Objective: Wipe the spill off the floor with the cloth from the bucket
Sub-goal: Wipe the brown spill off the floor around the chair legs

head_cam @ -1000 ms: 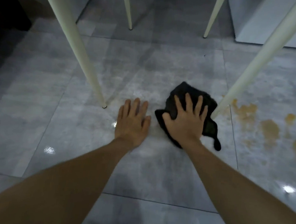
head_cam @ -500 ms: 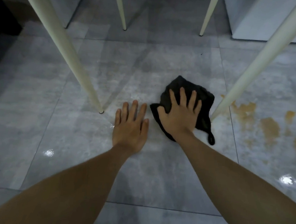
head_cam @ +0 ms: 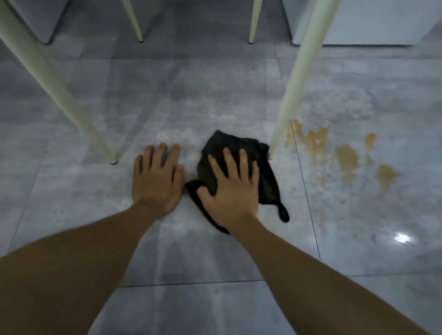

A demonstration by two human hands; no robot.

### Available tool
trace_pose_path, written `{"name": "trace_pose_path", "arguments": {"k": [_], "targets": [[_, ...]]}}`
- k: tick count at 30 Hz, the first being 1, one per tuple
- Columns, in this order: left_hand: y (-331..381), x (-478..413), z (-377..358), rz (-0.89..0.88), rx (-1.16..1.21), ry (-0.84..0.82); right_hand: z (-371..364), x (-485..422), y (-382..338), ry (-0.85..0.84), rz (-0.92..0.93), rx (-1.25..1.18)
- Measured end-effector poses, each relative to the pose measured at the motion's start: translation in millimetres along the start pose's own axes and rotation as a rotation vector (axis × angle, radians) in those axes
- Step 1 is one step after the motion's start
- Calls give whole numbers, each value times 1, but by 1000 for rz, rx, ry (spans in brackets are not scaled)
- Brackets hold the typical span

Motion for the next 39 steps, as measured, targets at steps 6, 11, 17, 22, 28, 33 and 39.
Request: {"name": "trace_pose_path", "arguments": {"k": [6, 11, 17, 22, 28, 33, 39], "targets": [[37, 9, 11, -84, 27, 43, 7, 71, 63, 87, 78, -38], [146, 13, -14, -446, 243, -62, 18, 48, 119, 116, -98, -28], [183, 18, -38, -394, 221, -9, 21, 99, 152, 194, -195, -45], [199, 18, -44, -278, 183, 63, 39, 64, 219, 188, -577, 55], [204, 16, -43, -320, 108, 97, 27, 44, 183, 190, -286, 20], [243, 17, -43, -385, 277, -3, 39, 52, 236, 169, -403, 66], [245, 11, -61, -331, 339, 114, 37, -25, 219, 154, -446, 44]]}}
Point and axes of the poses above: each hand's wrist, its own x-axis away from the middle knuckle, its own z-axis out of the back of the hand, y = z × x, the point moved 5 cm from there along -x, towards the middle knuckle, and after that the axes turned 3 degrees about x, right-handed, at the moved point
